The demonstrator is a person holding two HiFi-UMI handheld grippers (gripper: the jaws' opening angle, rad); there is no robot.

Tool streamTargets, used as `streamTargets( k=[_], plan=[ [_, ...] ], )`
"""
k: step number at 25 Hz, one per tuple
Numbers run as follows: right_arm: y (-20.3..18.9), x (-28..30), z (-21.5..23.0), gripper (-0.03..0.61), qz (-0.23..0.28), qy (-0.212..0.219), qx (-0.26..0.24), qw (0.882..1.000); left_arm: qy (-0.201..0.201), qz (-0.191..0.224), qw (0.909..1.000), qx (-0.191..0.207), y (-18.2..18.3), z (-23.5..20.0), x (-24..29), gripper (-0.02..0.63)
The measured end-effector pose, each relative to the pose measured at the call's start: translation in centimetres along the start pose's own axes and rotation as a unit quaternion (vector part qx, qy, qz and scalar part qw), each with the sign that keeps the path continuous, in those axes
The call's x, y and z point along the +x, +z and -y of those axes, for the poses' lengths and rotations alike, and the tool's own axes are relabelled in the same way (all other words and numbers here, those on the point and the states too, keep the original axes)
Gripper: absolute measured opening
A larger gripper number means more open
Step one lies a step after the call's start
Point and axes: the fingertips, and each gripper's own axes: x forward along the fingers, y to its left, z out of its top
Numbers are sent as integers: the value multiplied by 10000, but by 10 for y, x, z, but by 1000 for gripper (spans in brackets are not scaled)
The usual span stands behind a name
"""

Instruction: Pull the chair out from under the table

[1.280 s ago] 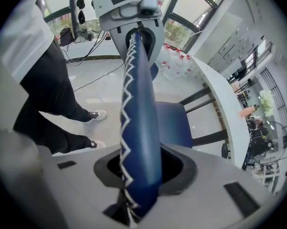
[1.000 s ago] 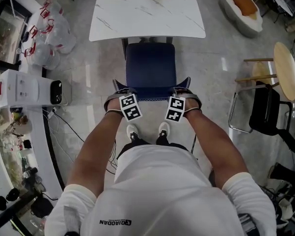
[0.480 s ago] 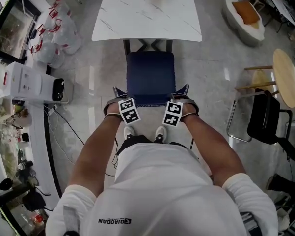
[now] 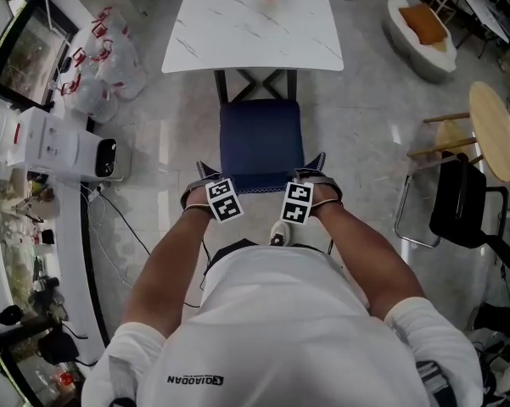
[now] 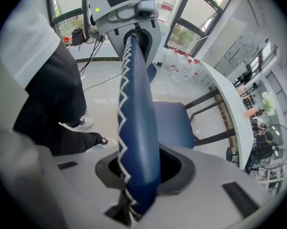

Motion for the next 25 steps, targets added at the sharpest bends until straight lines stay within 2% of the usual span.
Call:
streamTargets(
  k=[6,25],
  plan=[
    [2,-10,-29,98,-28,16,21,10000,-13,3,10000,-84,-7,30,-5,86],
    [38,-42,-185,98,-142,-25,277,9995,-85,87,9999,100,-70,171,-29,86]
  ],
)
